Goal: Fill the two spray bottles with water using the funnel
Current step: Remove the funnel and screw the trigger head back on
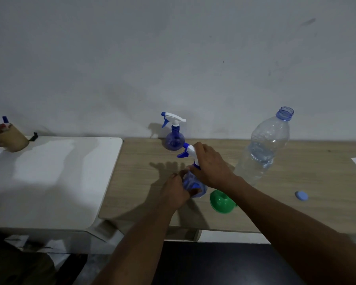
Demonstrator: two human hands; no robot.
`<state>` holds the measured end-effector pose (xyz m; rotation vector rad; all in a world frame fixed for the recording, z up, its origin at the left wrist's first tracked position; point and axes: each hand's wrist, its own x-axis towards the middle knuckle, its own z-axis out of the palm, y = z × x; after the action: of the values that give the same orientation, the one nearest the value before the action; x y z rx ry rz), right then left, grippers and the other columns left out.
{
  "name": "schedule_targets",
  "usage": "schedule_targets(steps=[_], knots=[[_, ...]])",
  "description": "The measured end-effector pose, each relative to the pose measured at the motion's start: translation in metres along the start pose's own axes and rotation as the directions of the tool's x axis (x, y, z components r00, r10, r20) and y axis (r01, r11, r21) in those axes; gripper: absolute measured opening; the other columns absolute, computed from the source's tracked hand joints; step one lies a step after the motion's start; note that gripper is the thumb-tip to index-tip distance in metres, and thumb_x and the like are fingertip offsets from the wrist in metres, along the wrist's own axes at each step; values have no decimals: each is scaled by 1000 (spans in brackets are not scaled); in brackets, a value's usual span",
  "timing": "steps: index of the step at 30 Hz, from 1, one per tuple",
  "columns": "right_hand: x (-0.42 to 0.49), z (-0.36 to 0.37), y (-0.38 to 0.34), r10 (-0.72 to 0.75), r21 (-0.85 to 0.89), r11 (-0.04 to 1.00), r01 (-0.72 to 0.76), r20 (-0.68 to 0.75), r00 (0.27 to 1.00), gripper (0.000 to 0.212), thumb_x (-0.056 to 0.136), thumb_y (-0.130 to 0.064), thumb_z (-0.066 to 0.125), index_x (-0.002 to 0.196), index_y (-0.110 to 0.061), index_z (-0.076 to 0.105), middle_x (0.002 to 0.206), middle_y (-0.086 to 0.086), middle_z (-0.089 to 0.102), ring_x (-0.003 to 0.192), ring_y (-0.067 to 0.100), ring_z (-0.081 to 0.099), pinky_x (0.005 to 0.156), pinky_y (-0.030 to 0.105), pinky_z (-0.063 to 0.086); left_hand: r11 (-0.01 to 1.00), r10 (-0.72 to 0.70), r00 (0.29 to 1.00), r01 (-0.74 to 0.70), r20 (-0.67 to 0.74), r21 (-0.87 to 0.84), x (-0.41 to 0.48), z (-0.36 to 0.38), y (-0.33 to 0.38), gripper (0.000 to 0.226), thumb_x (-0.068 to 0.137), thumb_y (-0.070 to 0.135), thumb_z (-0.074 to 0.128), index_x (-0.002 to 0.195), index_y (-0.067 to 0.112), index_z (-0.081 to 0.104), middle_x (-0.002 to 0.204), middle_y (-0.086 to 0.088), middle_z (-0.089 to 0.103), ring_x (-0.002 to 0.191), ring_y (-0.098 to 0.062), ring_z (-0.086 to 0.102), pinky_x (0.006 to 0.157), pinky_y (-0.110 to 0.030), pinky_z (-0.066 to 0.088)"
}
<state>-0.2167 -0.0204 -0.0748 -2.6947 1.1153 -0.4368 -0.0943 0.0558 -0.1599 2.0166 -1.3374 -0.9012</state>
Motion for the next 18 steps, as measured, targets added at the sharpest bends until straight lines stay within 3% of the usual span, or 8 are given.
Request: schedule_targets(steps=[3, 7, 12, 18], knots=[[-2, 0, 1, -9, 18, 1000, 9, 11, 1000, 43, 84, -23, 64, 120, -13, 42, 105, 11, 56, 81, 26, 54, 70, 46, 52, 1000, -17, 1000, 17, 0, -23, 0, 1, -1, 70, 75, 37, 87, 135, 23, 54, 115, 2, 65, 98, -13, 61, 86, -28, 50], [0, 1, 0, 43, 9, 999, -43, 3, 999, 45, 85, -29, 69, 117, -12, 42, 100, 12, 59, 77, 30, 57, 69, 45, 52, 998, -31, 1000, 31, 1, -49, -3, 2, 1, 73, 71, 43, 89, 133, 29, 54, 118, 2, 66, 102, -18, 65, 93, -43, 56], [-5, 0, 1, 1, 16, 1000, -1, 1, 1000, 40, 83, -21, 63, 115, -11, 42, 102, 12, 56, 77, 29, 53, 67, 46, 50, 1000, -11, 1000, 10, -15, -23, -1, 3, -3, 77, 65, 50, 89, 132, 35, 53, 115, 2, 65, 102, -19, 65, 91, -42, 56], [-6, -1, -1, 30, 20, 999, -29, -7, 1000, 46, 84, -29, 69, 118, -10, 44, 103, 12, 56, 80, 28, 55, 69, 43, 51, 1000, 5, 999, -6, -33, -16, -2, 5, -3, 70, 73, 42, 88, 134, 29, 55, 118, 1, 64, 105, -18, 63, 88, -36, 54]])
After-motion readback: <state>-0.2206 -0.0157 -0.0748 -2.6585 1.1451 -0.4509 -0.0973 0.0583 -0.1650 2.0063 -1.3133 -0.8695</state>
